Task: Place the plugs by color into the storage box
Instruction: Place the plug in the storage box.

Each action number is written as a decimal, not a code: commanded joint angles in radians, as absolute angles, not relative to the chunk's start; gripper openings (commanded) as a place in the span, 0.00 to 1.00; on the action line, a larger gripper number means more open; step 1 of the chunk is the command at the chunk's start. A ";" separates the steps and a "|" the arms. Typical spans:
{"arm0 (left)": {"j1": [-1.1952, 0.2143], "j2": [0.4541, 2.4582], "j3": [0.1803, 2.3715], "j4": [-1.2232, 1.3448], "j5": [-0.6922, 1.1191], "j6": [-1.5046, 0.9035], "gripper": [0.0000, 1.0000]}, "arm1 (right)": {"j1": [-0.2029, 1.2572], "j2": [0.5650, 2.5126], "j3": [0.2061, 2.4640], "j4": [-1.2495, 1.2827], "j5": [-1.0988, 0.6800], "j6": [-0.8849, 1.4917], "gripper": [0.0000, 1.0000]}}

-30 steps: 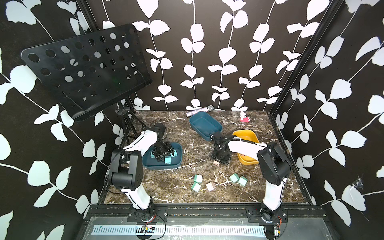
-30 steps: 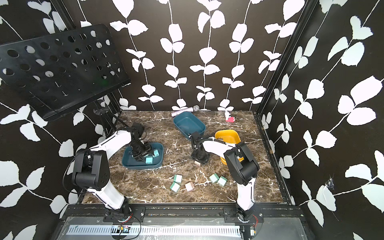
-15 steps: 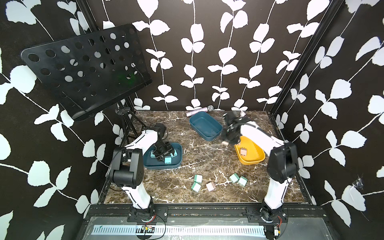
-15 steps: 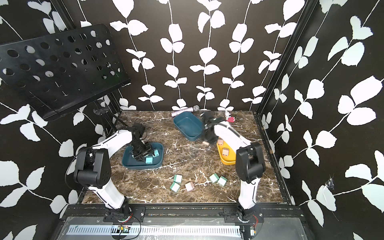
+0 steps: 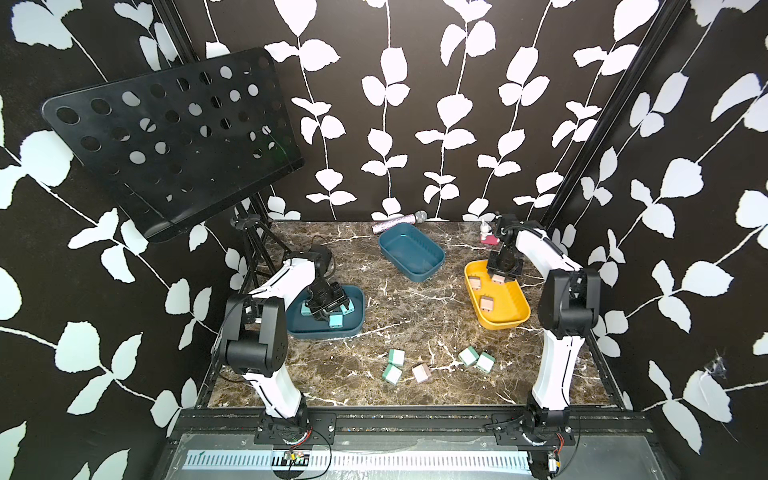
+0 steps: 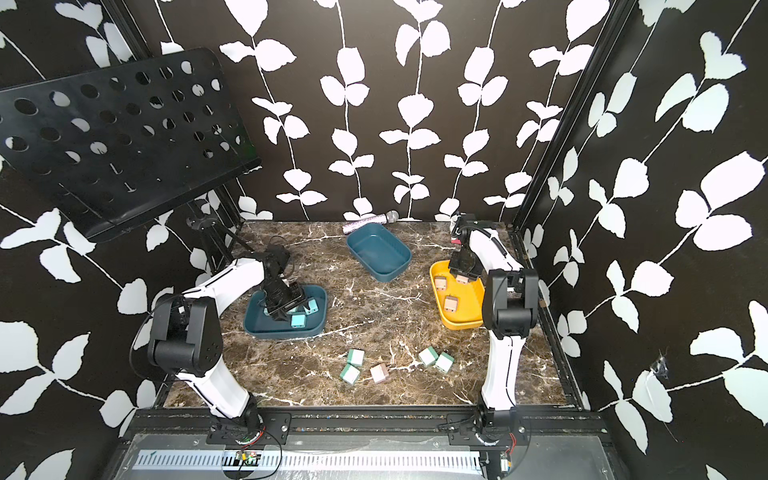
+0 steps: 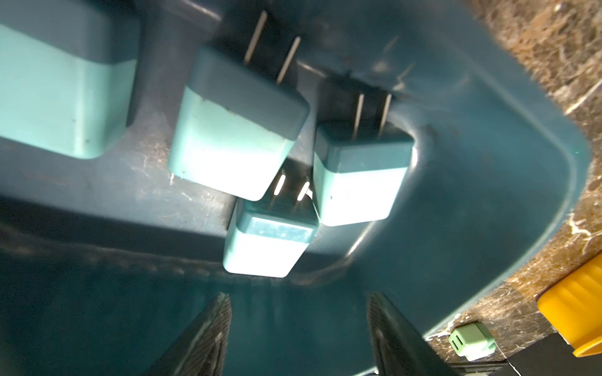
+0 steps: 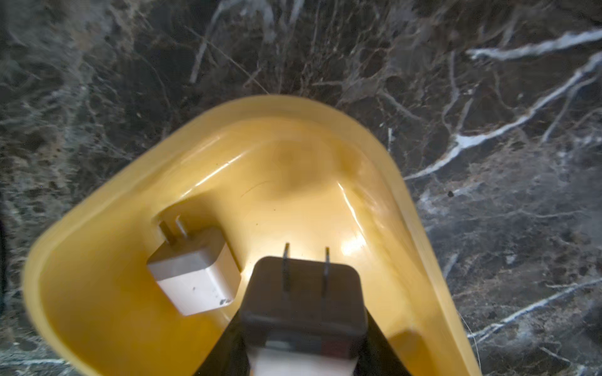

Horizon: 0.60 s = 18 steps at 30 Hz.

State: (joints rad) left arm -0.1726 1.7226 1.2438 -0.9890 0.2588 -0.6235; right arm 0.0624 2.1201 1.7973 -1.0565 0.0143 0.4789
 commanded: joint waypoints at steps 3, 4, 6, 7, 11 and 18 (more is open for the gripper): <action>-0.177 1.698 1.275 -1.053 0.255 -0.600 0.69 | 0.054 2.204 1.848 -1.077 0.014 0.425 0.43; -0.178 1.697 1.278 -1.059 0.253 -0.599 0.69 | 0.053 2.212 1.848 -1.073 0.020 0.423 0.43; -0.178 1.693 1.283 -1.070 0.249 -0.595 0.69 | 0.052 2.228 1.845 -1.062 0.028 0.418 0.43; -0.178 1.694 1.284 -1.074 0.247 -0.594 0.69 | 0.052 2.237 1.845 -1.060 0.032 0.417 0.43; -0.177 1.682 1.286 -1.087 0.245 -0.598 0.69 | 0.052 2.260 1.827 -1.052 0.044 0.408 0.47; -0.178 1.669 1.289 -1.105 0.239 -0.597 0.69 | 0.046 2.238 1.846 -1.057 0.019 0.421 0.71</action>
State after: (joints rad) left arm -0.1726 1.7172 1.2640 -1.0622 0.2501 -0.6083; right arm 0.0532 2.2414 1.8210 -1.0248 0.0181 0.4171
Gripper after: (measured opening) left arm 0.687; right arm 0.693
